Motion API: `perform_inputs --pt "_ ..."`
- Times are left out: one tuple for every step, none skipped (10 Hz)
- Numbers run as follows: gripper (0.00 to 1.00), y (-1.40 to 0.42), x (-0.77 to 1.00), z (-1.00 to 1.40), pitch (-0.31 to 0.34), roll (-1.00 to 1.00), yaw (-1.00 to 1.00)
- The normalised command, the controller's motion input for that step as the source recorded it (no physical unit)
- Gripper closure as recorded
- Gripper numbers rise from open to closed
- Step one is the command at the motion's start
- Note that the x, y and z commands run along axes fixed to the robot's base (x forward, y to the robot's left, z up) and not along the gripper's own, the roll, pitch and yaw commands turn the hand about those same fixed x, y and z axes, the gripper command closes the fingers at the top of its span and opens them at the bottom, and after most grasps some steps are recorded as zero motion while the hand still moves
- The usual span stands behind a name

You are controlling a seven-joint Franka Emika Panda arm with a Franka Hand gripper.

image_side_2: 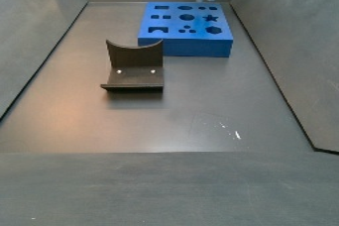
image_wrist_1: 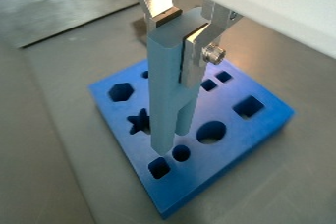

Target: Insert the square-circle object.

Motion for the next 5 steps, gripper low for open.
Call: perform_inputs --pt "1.00 -0.05 -0.12 0.00 -0.299 -0.49 -0.66" --pt "1.00 0.00 -0.19 -0.01 -0.191 -0.49 -0.59" --pt "1.00 0.00 -0.26 0.00 -0.131 -0.24 -0.47" --pt "1.00 0.00 -0.02 -0.02 0.000 0.00 -0.01" --pt "1.00 0.00 -0.08 -0.22 0.000 0.02 -0.23"
